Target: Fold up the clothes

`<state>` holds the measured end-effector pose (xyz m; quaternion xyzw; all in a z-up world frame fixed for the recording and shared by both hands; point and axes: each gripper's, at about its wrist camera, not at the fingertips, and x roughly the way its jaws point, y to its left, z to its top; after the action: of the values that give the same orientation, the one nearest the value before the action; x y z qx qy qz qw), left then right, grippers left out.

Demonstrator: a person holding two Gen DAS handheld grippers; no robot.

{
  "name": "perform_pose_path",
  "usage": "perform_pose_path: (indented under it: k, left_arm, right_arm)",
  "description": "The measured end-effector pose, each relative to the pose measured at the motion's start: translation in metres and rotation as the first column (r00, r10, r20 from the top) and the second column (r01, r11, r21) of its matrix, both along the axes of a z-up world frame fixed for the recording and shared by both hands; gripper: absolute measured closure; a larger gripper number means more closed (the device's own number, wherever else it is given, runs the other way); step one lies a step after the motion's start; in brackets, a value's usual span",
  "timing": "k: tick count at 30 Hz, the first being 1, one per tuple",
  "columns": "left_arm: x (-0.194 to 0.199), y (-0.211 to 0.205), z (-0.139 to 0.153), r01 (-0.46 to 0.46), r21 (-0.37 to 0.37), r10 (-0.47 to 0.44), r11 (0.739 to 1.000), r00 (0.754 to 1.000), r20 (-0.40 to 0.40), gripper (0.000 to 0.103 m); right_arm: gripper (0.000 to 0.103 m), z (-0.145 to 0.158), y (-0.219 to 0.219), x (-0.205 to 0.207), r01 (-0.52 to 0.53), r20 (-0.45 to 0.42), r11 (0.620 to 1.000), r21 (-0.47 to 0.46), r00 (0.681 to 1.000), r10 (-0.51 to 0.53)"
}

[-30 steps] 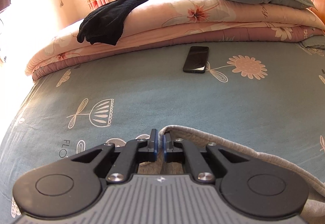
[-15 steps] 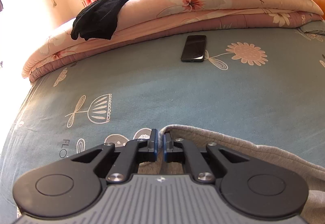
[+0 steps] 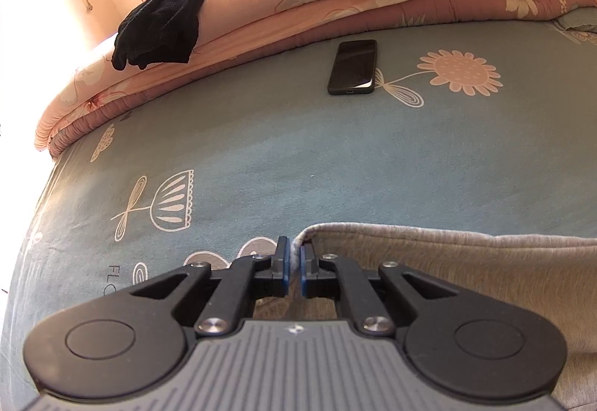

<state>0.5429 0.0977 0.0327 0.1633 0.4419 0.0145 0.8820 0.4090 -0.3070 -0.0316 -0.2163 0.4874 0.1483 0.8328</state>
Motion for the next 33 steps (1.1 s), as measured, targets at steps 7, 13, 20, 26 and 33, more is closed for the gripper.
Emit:
perform_pose_path:
  k: [7,13,20,26,33]
  left_arm:
    - [0.032,-0.020,-0.023,-0.009,0.036,0.009,0.999,1.000,-0.011,0.099]
    - [0.044,-0.039,-0.044,0.017,0.104,-0.016,0.994,1.000,-0.010,0.099]
    - [0.042,-0.053,-0.038,0.106,0.045,-0.105,0.993,0.994,-0.015,0.083]
    - [0.030,-0.020,0.005,0.131,-0.161,-0.117,0.978,0.989,0.091,0.062]
    - [-0.007,0.044,0.006,0.009,-0.210,0.020,0.978,0.991,0.134,0.053]
  right_arm:
    - [0.097,-0.016,-0.004,0.013,0.057,-0.013,0.998,0.010,0.998,-0.057]
    - [0.097,-0.031,-0.003,0.019,0.091,-0.012,0.996,0.008,0.996,-0.091]
    - [0.092,-0.031,-0.008,0.018,0.134,0.000,0.990,0.042,0.991,-0.134]
    - [0.088,-0.027,-0.009,0.013,0.188,0.022,0.979,0.076,0.982,-0.190]
    - [0.067,0.004,0.006,-0.012,0.184,0.099,0.970,0.162,0.974,-0.201]
